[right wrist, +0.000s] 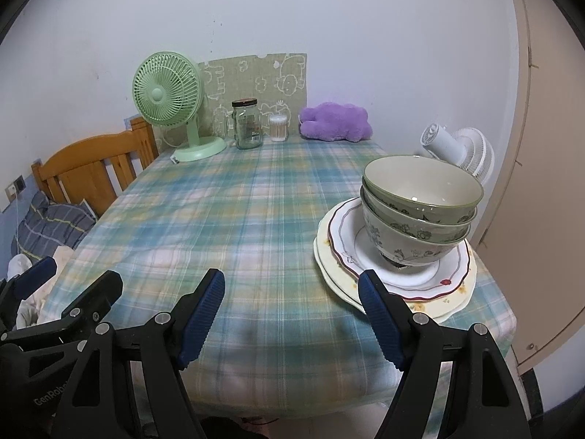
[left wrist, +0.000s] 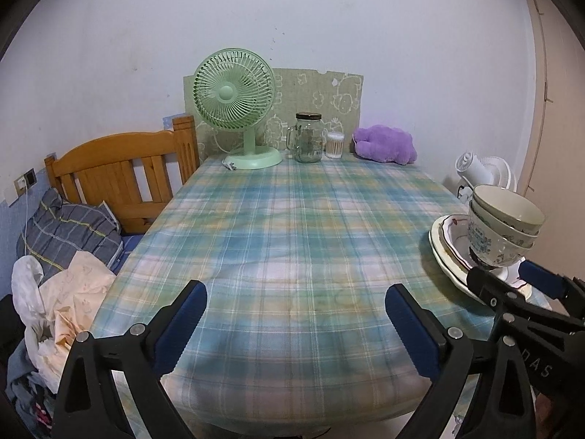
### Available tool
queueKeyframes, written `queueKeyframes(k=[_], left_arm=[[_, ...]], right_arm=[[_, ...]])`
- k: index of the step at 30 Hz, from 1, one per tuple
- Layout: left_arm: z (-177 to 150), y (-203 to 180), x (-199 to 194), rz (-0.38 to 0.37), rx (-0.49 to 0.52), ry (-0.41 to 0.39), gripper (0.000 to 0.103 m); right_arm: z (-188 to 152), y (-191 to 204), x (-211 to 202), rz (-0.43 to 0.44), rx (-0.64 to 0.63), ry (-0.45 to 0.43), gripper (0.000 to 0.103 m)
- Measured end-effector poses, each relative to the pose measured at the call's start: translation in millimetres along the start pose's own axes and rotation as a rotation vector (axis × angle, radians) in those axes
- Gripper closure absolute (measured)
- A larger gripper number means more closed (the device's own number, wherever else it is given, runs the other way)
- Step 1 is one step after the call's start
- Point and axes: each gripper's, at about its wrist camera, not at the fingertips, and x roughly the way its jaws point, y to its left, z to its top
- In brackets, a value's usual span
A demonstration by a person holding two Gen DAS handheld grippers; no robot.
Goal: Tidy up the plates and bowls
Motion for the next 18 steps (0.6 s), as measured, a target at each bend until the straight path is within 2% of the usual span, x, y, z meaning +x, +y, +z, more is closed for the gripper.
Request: queueKeyframes(k=[18], left_arm=[[-1,-10,-8,-0.007,0.028,-0.005,0.001]], right_arm=[[-6,-11,-12,-0.028,0.027,-0.014,0.025]])
